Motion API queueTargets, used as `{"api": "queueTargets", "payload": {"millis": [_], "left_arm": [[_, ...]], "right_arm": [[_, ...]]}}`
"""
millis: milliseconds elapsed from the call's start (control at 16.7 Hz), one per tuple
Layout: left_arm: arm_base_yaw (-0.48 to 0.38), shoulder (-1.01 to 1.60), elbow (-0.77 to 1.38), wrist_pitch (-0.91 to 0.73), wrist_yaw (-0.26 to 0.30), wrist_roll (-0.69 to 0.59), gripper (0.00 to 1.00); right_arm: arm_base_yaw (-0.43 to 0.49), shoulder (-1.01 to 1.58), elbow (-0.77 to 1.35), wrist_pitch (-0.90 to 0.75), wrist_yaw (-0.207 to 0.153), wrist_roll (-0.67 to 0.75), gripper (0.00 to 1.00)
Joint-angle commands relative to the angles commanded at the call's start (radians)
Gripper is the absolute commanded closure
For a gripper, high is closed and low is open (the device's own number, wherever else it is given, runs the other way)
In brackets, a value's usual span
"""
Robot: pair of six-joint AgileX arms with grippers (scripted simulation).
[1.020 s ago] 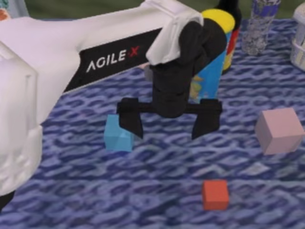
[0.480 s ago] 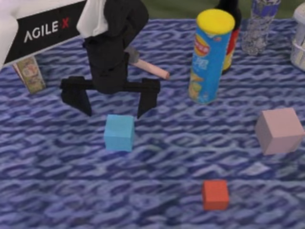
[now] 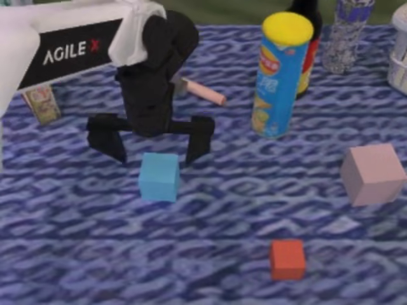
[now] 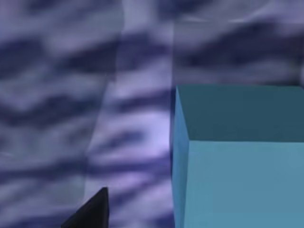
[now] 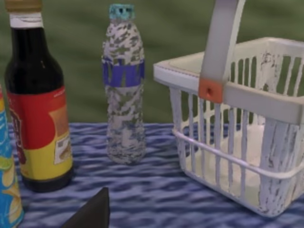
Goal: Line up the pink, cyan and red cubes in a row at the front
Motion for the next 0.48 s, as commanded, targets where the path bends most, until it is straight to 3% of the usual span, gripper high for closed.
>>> {"api": "queueTargets", "payload": {"millis": [300,480], "left_arm": [[0.002,0.061,-0.12,0.183,0.0,0.003,0.0],[0.002,0.069,-0.136,0.205,0.0,0.003,0.0]], "right_arm": [[0.0,0.0,0.0,0.0,0.0,0.0,0.0],[0.0,0.0,0.0,0.0,0.0,0.0,0.0]]}}
